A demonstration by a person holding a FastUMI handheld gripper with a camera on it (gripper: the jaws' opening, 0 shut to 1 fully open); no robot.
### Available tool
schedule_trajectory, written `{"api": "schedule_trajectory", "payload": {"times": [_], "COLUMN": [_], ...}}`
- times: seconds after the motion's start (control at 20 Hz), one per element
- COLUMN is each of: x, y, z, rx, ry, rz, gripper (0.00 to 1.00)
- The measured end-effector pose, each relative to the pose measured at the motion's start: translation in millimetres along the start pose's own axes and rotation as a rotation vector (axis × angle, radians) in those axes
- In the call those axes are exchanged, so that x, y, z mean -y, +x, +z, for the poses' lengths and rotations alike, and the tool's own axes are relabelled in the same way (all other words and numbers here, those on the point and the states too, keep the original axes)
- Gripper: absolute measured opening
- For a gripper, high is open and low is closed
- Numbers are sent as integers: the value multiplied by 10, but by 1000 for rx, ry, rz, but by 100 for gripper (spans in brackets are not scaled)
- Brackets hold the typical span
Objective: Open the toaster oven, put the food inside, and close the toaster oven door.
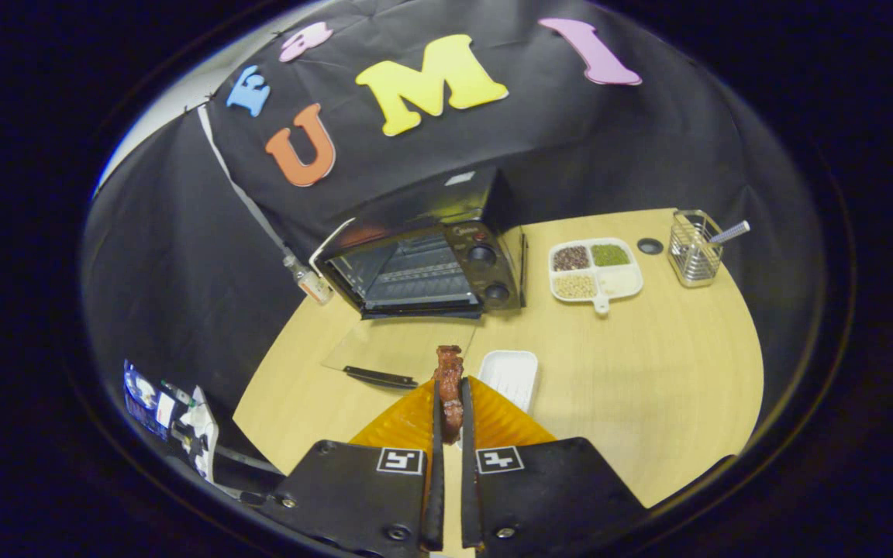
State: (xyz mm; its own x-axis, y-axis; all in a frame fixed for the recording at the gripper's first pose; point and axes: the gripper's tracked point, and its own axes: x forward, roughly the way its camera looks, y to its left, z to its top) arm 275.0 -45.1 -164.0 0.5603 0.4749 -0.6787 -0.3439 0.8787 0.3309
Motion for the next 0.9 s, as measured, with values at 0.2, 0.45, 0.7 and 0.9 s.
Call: {"api": "schedule_trajectory", "payload": {"times": [0.2,0.45,0.7,0.9], "x": [-489,-863,-1129,-1071], "y": [148,660,1253,1696], "z": [32,82,230,412], "rx": [43,104,159,245], "ry": [-43,11,277,488], "rz": [43,83,204,223], "gripper": [12,12,12,11]}}
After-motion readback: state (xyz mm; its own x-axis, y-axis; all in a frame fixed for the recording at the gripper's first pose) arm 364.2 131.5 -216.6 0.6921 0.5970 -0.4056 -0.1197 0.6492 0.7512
